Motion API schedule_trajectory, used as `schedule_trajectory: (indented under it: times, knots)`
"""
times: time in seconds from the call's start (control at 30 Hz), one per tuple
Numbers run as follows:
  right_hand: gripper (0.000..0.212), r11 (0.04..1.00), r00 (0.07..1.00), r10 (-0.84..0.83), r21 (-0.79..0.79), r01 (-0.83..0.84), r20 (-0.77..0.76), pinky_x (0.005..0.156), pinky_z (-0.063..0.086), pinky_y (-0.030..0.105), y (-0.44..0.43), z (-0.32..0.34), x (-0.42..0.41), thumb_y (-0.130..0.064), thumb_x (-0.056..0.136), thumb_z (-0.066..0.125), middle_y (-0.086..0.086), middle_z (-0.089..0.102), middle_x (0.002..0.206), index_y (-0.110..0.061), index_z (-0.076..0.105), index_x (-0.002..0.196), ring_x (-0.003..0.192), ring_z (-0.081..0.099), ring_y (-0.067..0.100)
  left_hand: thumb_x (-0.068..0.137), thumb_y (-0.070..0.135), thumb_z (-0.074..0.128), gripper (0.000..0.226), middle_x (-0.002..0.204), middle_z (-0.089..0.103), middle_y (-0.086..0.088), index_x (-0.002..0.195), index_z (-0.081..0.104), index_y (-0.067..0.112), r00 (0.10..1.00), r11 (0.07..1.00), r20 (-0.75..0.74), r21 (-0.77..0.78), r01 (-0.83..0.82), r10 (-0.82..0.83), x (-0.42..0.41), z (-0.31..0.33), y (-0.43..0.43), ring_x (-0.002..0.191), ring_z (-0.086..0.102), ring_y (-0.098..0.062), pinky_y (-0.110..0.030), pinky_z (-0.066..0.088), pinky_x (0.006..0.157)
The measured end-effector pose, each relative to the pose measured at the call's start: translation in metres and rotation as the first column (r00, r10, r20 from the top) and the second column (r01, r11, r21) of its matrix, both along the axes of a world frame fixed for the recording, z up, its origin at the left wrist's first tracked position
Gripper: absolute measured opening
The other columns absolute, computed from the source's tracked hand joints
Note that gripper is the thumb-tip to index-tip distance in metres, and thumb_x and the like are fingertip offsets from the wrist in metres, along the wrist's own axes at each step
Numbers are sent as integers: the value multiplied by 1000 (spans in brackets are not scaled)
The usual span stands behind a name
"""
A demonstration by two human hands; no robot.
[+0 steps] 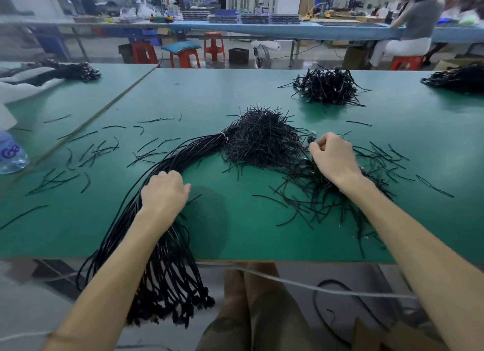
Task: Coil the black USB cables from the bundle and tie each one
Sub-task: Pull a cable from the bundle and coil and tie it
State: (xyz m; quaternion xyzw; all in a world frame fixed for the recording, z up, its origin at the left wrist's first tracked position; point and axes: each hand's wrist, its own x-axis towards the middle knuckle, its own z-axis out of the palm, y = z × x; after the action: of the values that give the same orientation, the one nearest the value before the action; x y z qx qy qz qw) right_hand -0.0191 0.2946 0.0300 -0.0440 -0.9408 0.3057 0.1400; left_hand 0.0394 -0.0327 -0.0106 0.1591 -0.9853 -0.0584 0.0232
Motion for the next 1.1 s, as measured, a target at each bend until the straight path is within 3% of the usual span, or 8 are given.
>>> schedule_trajectory:
  times: [0.1, 0.2, 0.33, 0.43, 0.6, 0.8, 0.97, 1.1]
  knots:
    - [30, 952, 997, -45, 306, 23, 67, 80, 48, 41, 12, -14, -2, -31, 103, 55, 16, 61, 109, -3, 57, 112, 97, 56, 31, 102, 41, 57, 40, 121, 59, -14, 120, 54, 5, 999, 999, 31, -51, 18, -16, 0, -9, 3, 115, 56, -33, -43, 46, 83]
    - [42, 902, 998, -45, 430, 21, 46, 93, 46, 44, 17, -30, 3, -37, 102, 56, 20, 59, 120, 1, 56, 120, 112, 53, 35, 103, 32, 59, 37, 125, 54, -18, 123, 50, 2, 1000, 1000, 11, -26, -12, 12, 0, -11, 4, 110, 57, -35, -42, 45, 77]
    - [51, 898, 999, -38, 438, 40, -15, 100, 43, 44, 14, -34, 7, -45, 100, 57, 19, 58, 124, 0, 55, 123, 117, 51, 35, 101, 17, 61, 34, 131, 38, -24, 122, 41, 0, 997, 996, -5, -30, -82, 82, 0, -10, 1, 85, 46, -29, -38, 39, 62]
    - [50, 868, 998, -39, 494, 55, -43, 100, 39, 45, 8, -32, 11, -48, 100, 55, 18, 55, 123, -4, 55, 123, 117, 47, 35, 100, 13, 62, 40, 129, 42, -25, 127, 38, -4, 992, 992, -12, -15, -125, 125, -3, -11, -2, 85, 49, -31, -38, 39, 62]
    - [42, 795, 995, -20, 602, 77, -100, 99, 36, 47, -3, -36, 18, -38, 100, 58, 17, 46, 125, -5, 51, 126, 116, 41, 35, 102, 23, 61, 44, 125, 59, -26, 128, 40, -6, 988, 988, -9, 21, -155, 155, -11, -10, -15, 110, 62, -43, -43, 38, 74]
    - [33, 821, 993, 79, 570, -12, -92, 102, 30, 45, -20, -45, 27, -30, 101, 57, 13, 46, 126, -10, 53, 126, 118, 40, 32, 102, 25, 62, 37, 115, 62, -23, 120, 49, -5, 982, 984, -62, 24, -179, 180, -10, -14, -20, 102, 64, -44, -44, 41, 74]
    - [28, 817, 985, 137, 574, -53, -105, 100, 29, 42, -34, -49, 35, -27, 100, 57, 9, 47, 123, -12, 55, 124, 115, 41, 29, 101, 21, 60, 31, 83, 60, -12, 76, 51, 5, 986, 994, -122, 2, -112, 111, -7, -13, -24, 66, 55, -30, -38, 41, 62]
    - [24, 841, 971, 213, 526, -127, -106, 101, 27, 41, -49, -51, 40, -27, 101, 56, 5, 48, 122, -16, 56, 122, 116, 40, 26, 101, 26, 63, 21, 98, 60, -12, 94, 62, 6, 964, 997, -264, 72, -18, 36, 0, -7, -20, 77, 61, -32, -41, 45, 66]
